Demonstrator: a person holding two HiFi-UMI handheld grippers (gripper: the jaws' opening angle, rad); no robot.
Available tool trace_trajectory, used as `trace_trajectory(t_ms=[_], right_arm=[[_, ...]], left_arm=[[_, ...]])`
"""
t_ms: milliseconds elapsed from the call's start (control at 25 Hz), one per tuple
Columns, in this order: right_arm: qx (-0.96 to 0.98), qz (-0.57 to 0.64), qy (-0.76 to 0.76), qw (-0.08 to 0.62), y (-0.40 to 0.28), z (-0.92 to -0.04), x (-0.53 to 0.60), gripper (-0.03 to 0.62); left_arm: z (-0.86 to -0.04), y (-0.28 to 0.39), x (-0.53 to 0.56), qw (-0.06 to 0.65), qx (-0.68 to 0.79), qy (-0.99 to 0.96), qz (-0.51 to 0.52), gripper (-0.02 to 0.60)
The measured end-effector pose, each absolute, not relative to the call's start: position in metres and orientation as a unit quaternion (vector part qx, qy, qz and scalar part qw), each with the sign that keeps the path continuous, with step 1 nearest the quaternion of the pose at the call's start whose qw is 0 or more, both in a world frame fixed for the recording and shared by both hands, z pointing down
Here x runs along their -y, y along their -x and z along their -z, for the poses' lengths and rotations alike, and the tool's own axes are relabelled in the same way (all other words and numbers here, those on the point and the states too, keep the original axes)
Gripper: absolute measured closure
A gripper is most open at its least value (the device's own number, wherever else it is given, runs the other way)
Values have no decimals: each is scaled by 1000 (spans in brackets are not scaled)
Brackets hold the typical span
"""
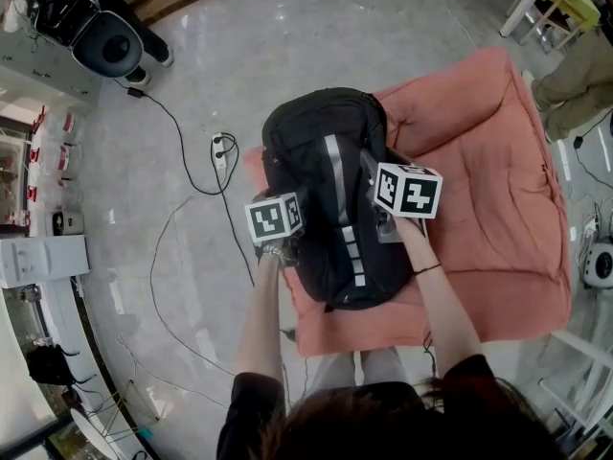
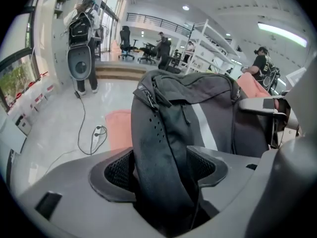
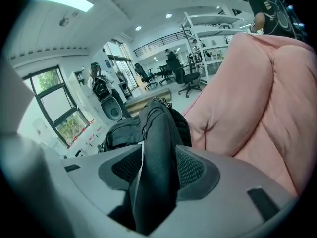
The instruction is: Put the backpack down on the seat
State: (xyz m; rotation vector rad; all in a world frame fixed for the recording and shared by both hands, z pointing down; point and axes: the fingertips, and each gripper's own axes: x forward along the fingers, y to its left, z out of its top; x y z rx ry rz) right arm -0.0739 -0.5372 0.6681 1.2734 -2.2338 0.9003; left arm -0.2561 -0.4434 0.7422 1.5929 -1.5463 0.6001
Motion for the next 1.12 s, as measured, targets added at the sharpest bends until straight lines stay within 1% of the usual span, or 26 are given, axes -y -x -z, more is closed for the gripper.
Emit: trace_trajectory(t_ms=[160,280,520,560,640,840,880,960,1120], right_arm=[[796,-326,-460,219,69,-676,528,396],[798,-323,-464,209,65,-672,528,384],[803,-326,-467,176,55,-650,515,382],[804,-325,-466,174,53,-646,512,385],[810,-314,-464,174,50,-640,507,417],[820,-287,-460,182,44,-625,492,527],[821,-288,-458,180,44,-621,489,543],[824,-288,-455,177,46,-611,482,559],[835,-285,-442,161,46,-587,455,574]], left_arm=[[-745,255,433,413,617,-627,-235,259],[-741,259,429,410,625,-623,-229,249],[-717,261,412,385,637,-627,-230,252],[-713,261,409,377,640,-628,-233,265],[-703,261,403,363,649,-627,-232,353],[-677,248,388,349,654,-636,-214,451],[-672,243,385,347,653,-639,-213,465],[-658,236,380,339,654,-644,-207,529],[-629,223,357,319,656,-657,-189,554]])
